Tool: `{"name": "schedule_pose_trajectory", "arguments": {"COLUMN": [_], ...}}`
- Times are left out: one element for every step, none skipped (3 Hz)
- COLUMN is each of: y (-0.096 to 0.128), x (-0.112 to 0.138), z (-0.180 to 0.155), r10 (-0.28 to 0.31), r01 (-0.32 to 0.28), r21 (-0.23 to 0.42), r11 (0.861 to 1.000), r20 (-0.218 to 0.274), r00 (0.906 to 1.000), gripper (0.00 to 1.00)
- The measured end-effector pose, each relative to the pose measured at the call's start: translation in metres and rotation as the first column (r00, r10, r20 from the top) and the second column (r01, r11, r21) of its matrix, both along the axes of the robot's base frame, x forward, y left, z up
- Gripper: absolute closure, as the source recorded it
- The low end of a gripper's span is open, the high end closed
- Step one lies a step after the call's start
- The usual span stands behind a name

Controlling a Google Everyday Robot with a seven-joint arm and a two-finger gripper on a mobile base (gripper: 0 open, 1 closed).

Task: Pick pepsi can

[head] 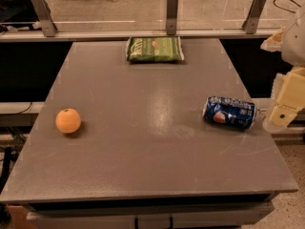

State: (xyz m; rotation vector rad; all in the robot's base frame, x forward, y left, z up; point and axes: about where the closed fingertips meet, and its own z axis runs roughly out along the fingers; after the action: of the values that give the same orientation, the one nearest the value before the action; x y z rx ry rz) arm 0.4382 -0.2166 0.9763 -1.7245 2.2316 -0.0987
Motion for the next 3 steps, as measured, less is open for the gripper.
{"name": "schedule_pose_trajectory", "arguments": {"y": [0.000, 0.000, 0.001], "x": [0.000, 0.005, 0.021], "z": [0.000, -0.024, -0.114], "r10": [0.000, 0.006, 0.032], "r01": [0.000, -0.006, -0.018], "r21": [0.000, 0.033, 0.154], "r11": [1.000, 0.999, 0.988], "r20": [0.000, -0.016, -0.086], "r00": [1.0000, 0.9999, 0.9958], "gripper": [0.00, 0.00, 0.00]}}
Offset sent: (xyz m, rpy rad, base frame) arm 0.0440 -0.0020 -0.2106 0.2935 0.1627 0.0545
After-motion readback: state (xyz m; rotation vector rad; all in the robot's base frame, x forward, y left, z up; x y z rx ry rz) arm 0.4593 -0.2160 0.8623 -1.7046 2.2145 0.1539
